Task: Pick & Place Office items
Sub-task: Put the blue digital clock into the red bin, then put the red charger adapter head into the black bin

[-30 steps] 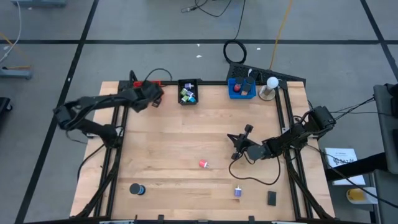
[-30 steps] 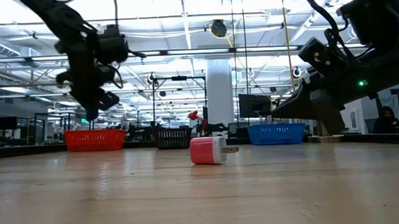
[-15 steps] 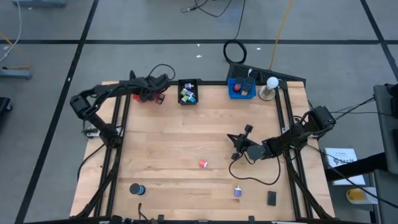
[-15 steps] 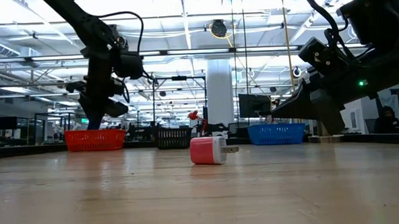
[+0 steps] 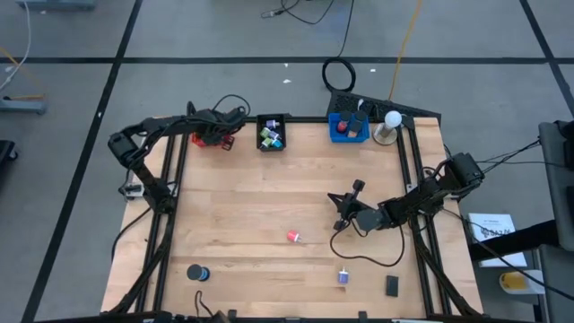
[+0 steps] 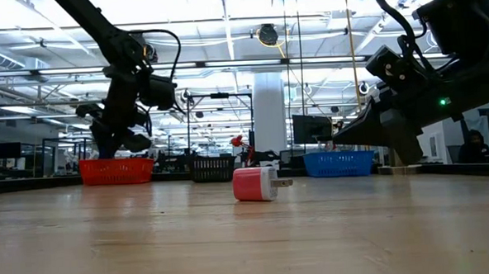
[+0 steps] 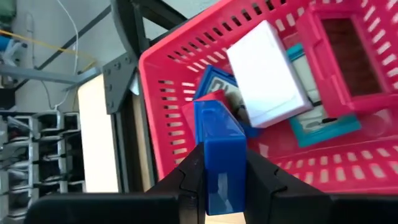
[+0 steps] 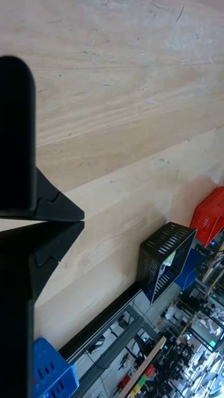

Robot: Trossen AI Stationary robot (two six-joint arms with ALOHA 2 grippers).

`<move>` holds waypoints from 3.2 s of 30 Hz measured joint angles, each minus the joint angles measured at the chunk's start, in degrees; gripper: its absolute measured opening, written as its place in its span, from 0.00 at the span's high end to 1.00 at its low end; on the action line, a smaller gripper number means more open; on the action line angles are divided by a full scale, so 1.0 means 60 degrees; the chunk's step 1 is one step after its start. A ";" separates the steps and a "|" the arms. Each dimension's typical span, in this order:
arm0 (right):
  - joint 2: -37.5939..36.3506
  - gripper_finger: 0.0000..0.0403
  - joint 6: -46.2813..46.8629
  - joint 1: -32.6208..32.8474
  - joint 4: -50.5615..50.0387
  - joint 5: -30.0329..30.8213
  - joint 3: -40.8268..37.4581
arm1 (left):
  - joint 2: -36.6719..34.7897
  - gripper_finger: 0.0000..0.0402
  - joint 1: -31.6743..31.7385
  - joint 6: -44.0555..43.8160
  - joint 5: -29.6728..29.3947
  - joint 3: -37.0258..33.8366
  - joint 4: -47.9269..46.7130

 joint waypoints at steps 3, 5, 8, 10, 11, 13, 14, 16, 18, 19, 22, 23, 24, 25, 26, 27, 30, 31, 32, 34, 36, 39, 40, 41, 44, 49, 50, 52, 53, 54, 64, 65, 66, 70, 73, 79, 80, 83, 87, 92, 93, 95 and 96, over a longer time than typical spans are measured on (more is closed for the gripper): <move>0.0000 0.99 -0.0002 0.0000 0.0000 0.0000 0.0000 | 0.0000 0.84 -0.0003 -0.0056 0.0154 0.0000 0.0079; 0.0000 0.99 -0.0002 0.0000 0.0000 -0.0004 -0.0001 | 0.0000 0.83 -0.0007 -0.0069 0.0194 0.0000 0.0281; 0.0000 0.99 0.0015 0.0000 -0.0002 -0.0002 -0.0001 | 0.0000 0.80 -0.0007 -0.0192 0.0212 0.0000 0.0444; 0.0000 0.99 0.0016 0.0000 -0.0007 -0.0004 0.0003 | 0.0000 0.76 -0.0004 -0.0244 0.0231 0.0000 0.0433; 0.0000 0.99 0.0016 0.0000 -0.0007 -0.0004 0.0002 | 0.0000 0.74 -0.0007 -0.0229 0.0231 0.0000 0.0437; 0.0000 0.99 0.0016 0.0000 -0.0007 -0.0004 0.0003 | 0.0000 0.69 -0.0007 -0.0215 0.0231 0.0000 0.0430; 0.0000 0.99 0.0016 0.0000 -0.0011 -0.0004 0.0003 | 0.0000 0.67 -0.0007 -0.0211 0.0231 0.0000 0.0431; 0.0000 0.99 0.0019 0.0000 -0.0017 -0.0004 0.0002 | 0.0000 0.63 -0.0007 -0.0207 0.0231 0.0000 0.0441; 0.0000 0.99 0.0020 0.0000 -0.0020 -0.0004 -0.0001 | 0.0000 0.59 -0.0007 -0.0092 0.0228 0.0000 0.0445; 0.0000 0.99 0.0020 0.0000 -0.0020 -0.0004 -0.0001 | 0.0000 0.58 -0.0007 0.0063 0.0228 0.0000 0.0456; 0.0000 0.99 0.0020 0.0000 -0.0022 -0.0004 -0.0001 | 0.0000 0.55 -0.0011 0.0297 0.0234 0.0038 0.0446; 0.0000 0.99 0.0020 0.0000 -0.0022 -0.0004 -0.0001 | 0.0000 0.55 -0.0022 0.0303 0.0235 0.0096 0.0407; 0.0000 0.99 0.0020 0.0000 -0.0022 -0.0004 0.0001 | -0.0016 0.55 -0.0036 0.0336 0.0233 0.0158 0.0399; 0.0000 0.99 0.0020 0.0000 -0.0022 -0.0004 0.0003 | -0.0057 0.55 -0.0047 0.0394 0.0236 0.0217 0.0404; 0.0000 0.99 0.0020 0.0000 -0.0022 -0.0004 -0.0001 | -0.0118 0.56 -0.0072 0.0446 0.0238 0.0283 0.0402; 0.0000 0.99 0.0017 0.0000 -0.0025 -0.0004 -0.0001 | -0.0183 0.56 -0.0104 0.0455 0.0236 0.0354 0.0393; 0.0000 0.99 0.0013 0.0000 -0.0031 -0.0004 0.0000 | -0.0364 0.57 -0.0222 0.0483 0.0245 0.0629 0.0404; 0.0000 0.99 0.0013 0.0000 -0.0046 -0.0005 0.0003 | -0.0437 0.57 -0.0257 0.0485 0.0249 0.0714 0.0397; 0.0000 0.99 0.0017 0.0000 -0.0061 -0.0004 0.0001 | -0.0497 0.57 -0.0290 0.0505 0.0273 0.0815 0.0390; 0.0000 0.99 0.0020 0.0000 -0.0084 -0.0006 0.0000 | -0.0568 0.57 -0.0316 0.0615 0.0412 0.1000 0.0401; 0.0000 0.99 0.0020 0.0000 -0.0096 -0.0007 -0.0001 | -0.0613 0.57 -0.0364 0.0851 0.0586 0.1135 0.0398; 0.0000 0.99 0.0020 0.0000 -0.0146 -0.0007 -0.0001 | -0.0692 0.58 -0.0588 0.1493 0.0586 0.1231 0.0423; 0.0000 0.99 0.0020 0.0000 -0.0170 -0.0007 0.0003 | -0.0709 0.58 -0.0673 0.1635 0.0482 0.1228 0.0430; 0.0000 0.99 0.0021 0.0000 -0.0201 -0.0006 0.0003 | -0.0769 0.60 -0.0894 0.1832 0.0195 0.1159 0.0509; 0.0004 0.99 0.0024 0.0000 -0.0206 -0.0007 0.0001 | -0.1111 0.67 -0.1516 0.2355 -0.0384 0.0686 0.1288; 0.0004 0.99 0.0100 -0.0002 -0.0204 -0.0007 0.0000 | -0.2140 0.82 -0.2564 0.3240 -0.0149 -0.0780 0.3864; 0.0004 0.99 0.0103 0.0000 -0.0204 -0.0007 -0.0001 | -0.2405 0.84 -0.2749 0.3374 0.0043 -0.1162 0.4489; 0.0004 0.99 0.0100 0.0000 -0.0210 -0.0004 0.0001 | -0.2993 0.90 -0.3137 0.3602 0.0504 -0.1999 0.5787; 0.0004 0.99 0.0093 0.0000 -0.0233 -0.0004 0.0003 | -0.3272 0.92 -0.3338 0.3716 0.0783 -0.2461 0.6672; 0.0004 0.99 0.0067 -0.0002 -0.0252 -0.0003 0.0003 | -0.3541 0.95 -0.3548 0.3866 0.1061 -0.2932 0.7573; 0.0004 0.99 0.0298 0.0018 -0.0043 -0.0052 0.0003 | -0.4538 0.93 -0.5061 0.4943 0.4930 -0.7230 1.6388; 0.0004 0.99 0.0340 0.0018 0.0052 -0.0227 0.0003 | -0.4503 0.93 -0.5153 0.4953 0.5213 -0.7380 1.6648; 0.0004 0.99 0.0346 0.0015 0.0172 -0.0465 0.0003 | -0.4481 0.93 -0.5235 0.4977 0.5410 -0.7501 1.6714; 0.0007 0.99 0.0406 -0.0137 0.0926 -0.1652 0.0003 | -0.4481 0.92 -0.5600 0.4940 0.5491 -0.7686 1.6657; 0.0007 0.99 0.0464 -0.0223 0.1471 -0.1976 0.0006 | -0.4374 0.92 -0.5963 0.4965 0.5491 -0.7686 1.6561; 0.0007 0.99 0.0935 -0.0375 0.1734 -0.1978 0.0010 | -0.3917 0.92 -0.6771 0.4994 0.5144 -0.7672 1.6929; 0.0007 0.99 0.0977 -0.0375 0.1731 -0.1978 0.0010 | -0.3773 0.92 -0.6919 0.4991 0.5099 -0.7672 1.7035; 0.0007 0.99 0.0994 -0.0372 0.1730 -0.2000 0.0010 | -0.3374 0.92 -0.7405 0.5139 0.5059 -0.7606 1.7438; 0.0007 0.97 0.0698 -0.0372 0.1717 -0.1991 0.0010 | -0.2881 0.92 -0.8117 0.5548 0.4329 -0.7282 1.7307; 0.0007 0.87 0.0601 -0.0372 0.1378 -0.1985 0.0006 | -0.2123 0.92 -0.8687 0.5110 0.4401 -0.6554 1.7312; 0.0007 0.84 0.0666 -0.0371 0.1311 -0.2000 0.0006 | -0.1963 0.92 -0.8754 0.5038 0.4519 -0.6372 1.7290; 0.0007 0.77 0.0830 -0.0328 0.1245 -0.1996 0.0006 | -0.1612 0.92 -0.8879 0.5031 0.4657 -0.5908 1.7067; 0.0007 0.73 0.0893 -0.0293 0.1229 -0.2005 0.0006 | -0.1428 0.92 -0.8947 0.5130 0.4658 -0.5664 1.6857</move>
